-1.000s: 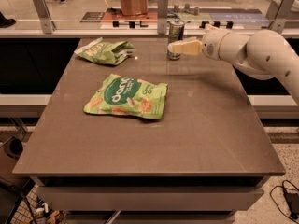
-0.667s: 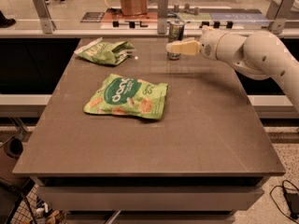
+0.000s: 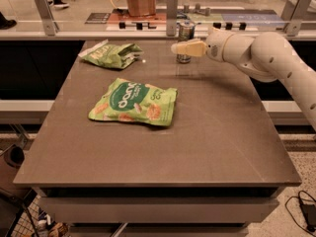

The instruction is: Knock redbull can over

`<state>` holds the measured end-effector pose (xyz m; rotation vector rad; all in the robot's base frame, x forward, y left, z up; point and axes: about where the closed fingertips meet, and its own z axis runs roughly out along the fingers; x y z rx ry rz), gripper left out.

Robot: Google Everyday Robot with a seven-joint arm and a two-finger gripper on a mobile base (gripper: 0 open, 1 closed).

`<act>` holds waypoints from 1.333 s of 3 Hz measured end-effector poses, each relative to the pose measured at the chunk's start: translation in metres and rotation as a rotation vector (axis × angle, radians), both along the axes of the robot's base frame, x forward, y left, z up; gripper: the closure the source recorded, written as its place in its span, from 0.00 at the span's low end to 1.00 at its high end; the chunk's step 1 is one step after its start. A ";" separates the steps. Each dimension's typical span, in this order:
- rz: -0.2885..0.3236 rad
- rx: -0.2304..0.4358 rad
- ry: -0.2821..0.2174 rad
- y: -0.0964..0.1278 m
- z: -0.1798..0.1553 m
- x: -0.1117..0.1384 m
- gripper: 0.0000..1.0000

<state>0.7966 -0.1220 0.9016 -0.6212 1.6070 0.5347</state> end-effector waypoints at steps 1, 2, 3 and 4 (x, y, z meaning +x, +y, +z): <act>0.016 0.019 0.001 0.007 -0.003 0.007 0.00; 0.028 0.040 -0.018 0.013 -0.007 0.010 0.18; 0.032 0.040 -0.017 0.016 -0.007 0.010 0.41; 0.036 0.041 -0.016 0.019 -0.007 0.010 0.65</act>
Offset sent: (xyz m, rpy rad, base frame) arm 0.0134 0.0136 -0.0090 0.0651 -0.0479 0.0359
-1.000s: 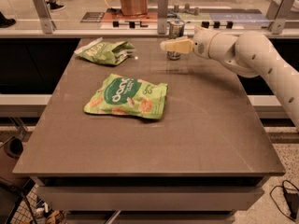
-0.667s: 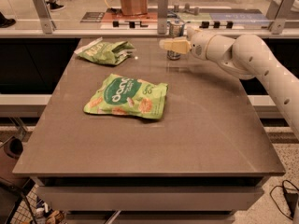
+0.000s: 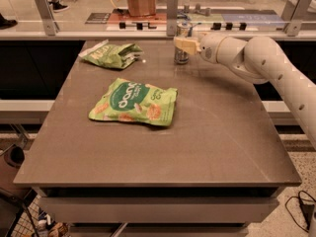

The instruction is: Knock redbull can over

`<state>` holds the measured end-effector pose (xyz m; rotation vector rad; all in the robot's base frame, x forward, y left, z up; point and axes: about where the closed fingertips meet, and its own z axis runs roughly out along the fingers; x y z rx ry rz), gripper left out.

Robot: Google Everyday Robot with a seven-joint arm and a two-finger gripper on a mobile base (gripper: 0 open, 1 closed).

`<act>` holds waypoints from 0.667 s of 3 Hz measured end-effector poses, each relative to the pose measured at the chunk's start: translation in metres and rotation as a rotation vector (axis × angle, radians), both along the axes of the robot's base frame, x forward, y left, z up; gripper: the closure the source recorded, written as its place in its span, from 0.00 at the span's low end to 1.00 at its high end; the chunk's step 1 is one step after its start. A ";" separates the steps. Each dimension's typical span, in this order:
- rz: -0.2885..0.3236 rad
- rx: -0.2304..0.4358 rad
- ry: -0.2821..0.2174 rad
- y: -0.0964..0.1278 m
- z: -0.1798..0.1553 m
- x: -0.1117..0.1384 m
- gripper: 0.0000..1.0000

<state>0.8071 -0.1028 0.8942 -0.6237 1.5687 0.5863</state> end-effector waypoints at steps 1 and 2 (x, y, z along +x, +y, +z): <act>0.004 0.001 0.001 0.003 0.000 0.000 0.88; 0.008 0.001 0.001 0.006 -0.001 0.000 1.00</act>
Offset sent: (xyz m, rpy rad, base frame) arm 0.0001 0.0024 -0.0003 0.0005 0.0005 0.0033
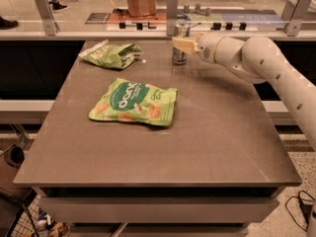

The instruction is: Knock redbull can over

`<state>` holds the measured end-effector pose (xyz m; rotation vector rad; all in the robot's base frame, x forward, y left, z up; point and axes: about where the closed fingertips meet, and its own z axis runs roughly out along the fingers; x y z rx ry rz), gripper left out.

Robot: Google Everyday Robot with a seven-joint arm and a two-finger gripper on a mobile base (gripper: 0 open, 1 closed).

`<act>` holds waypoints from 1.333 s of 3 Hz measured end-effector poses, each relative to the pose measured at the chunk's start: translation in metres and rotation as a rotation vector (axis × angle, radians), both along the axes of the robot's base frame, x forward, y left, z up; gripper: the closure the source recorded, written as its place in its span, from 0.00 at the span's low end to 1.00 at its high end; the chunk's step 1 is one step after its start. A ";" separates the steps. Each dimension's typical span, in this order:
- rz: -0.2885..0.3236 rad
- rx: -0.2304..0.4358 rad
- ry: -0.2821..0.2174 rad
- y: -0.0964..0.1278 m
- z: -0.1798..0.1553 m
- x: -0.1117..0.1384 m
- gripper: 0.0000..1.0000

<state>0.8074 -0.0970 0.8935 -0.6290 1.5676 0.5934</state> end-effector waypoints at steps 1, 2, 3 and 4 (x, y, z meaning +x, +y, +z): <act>0.001 0.000 0.001 0.001 0.000 0.000 1.00; -0.005 -0.036 0.029 -0.002 0.007 -0.002 1.00; -0.024 -0.096 0.071 -0.010 0.019 -0.007 1.00; -0.041 -0.160 0.113 -0.017 0.026 -0.014 1.00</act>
Offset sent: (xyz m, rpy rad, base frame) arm -0.0059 -0.0164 0.0239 -0.1149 0.0889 -0.0274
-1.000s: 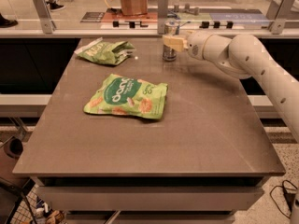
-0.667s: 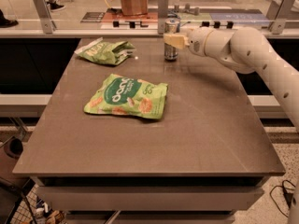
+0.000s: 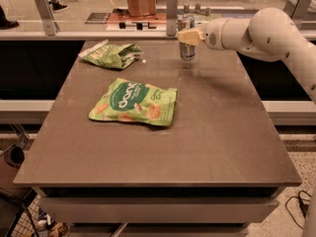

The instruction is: Knock redbull can over

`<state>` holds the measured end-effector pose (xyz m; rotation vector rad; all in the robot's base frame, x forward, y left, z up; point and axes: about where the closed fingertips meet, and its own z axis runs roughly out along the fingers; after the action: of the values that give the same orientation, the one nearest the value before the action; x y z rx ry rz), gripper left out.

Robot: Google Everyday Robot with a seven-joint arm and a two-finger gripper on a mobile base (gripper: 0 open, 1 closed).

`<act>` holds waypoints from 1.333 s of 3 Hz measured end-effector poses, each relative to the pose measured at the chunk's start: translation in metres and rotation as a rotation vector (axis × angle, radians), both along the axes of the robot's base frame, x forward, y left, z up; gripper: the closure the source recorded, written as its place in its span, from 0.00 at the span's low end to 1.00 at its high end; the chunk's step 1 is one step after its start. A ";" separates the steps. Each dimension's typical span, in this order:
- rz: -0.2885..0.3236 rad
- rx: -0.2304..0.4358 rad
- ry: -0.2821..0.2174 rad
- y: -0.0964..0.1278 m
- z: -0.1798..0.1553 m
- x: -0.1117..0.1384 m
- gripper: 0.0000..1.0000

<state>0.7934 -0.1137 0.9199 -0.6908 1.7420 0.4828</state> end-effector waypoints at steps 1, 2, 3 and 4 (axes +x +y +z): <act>-0.020 -0.104 0.059 -0.004 0.004 -0.011 1.00; -0.051 -0.225 0.116 -0.010 0.005 -0.020 1.00; -0.083 -0.359 0.174 -0.019 0.000 -0.026 1.00; -0.111 -0.494 0.231 -0.026 -0.009 -0.032 1.00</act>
Offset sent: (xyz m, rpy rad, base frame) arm -0.0339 -0.0309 0.0111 -0.3982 0.1873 -0.1109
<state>0.7613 -0.1398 0.9113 -0.9027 2.1340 0.0488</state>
